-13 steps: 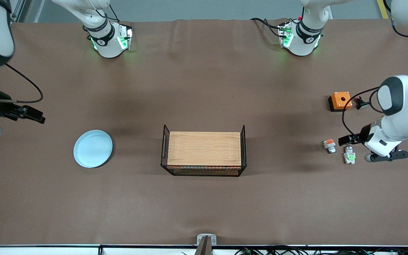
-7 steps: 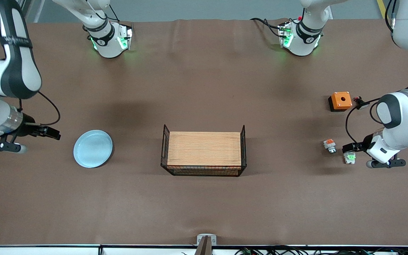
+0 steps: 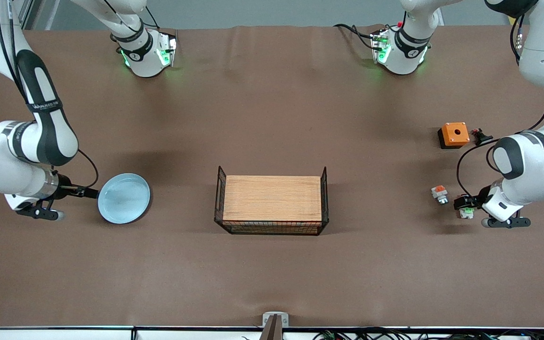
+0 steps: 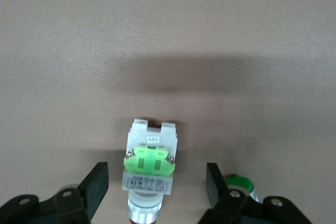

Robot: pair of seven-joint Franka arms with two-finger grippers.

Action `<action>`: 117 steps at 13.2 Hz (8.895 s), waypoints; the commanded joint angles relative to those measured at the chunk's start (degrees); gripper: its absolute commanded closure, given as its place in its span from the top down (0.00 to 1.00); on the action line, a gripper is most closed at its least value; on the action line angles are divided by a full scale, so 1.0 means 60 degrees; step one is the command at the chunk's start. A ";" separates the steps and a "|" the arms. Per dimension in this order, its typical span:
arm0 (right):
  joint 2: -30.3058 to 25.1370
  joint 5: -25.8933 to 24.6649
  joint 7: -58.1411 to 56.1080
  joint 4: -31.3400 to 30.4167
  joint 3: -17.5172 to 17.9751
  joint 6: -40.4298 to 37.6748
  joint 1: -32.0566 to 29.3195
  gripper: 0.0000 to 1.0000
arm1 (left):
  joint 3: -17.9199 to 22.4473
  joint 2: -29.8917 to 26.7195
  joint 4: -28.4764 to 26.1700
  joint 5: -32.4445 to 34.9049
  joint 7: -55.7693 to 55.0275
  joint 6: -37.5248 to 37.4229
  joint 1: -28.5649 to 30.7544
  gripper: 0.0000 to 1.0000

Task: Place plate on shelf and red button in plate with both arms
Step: 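Grasp the plate rim with the right gripper while the left gripper grasps the switch, then lift the plate with the right gripper while the left gripper lifts the switch, then lower the plate onto the wooden tray while the left gripper carries the switch over, then release the plate with the right gripper while the left gripper drops the switch onto it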

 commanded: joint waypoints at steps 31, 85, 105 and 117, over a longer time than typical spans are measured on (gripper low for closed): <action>0.1011 0.0088 0.0377 0.0051 0.0200 0.0248 -0.0374 0.00 | -0.2258 -0.2512 0.1607 0.1094 -0.2477 -0.5139 -0.0021 0.00; 0.1288 0.0690 1.9522 0.4973 0.0317 -0.1293 0.8034 0.02 | -0.4984 -0.0962 0.3892 0.1092 -1.4139 -0.3634 -0.3478 0.00; 0.0163 0.0850 1.7989 0.5471 0.0419 -0.3224 0.7697 1.00 | -0.3522 0.0166 0.4009 0.1343 -1.5719 -0.1278 -0.5613 0.06; -0.2079 0.0938 1.2058 0.5383 0.0361 -0.6461 0.6468 1.00 | -0.2362 -0.1278 0.4786 0.1386 -1.5212 -0.3793 -0.5898 1.00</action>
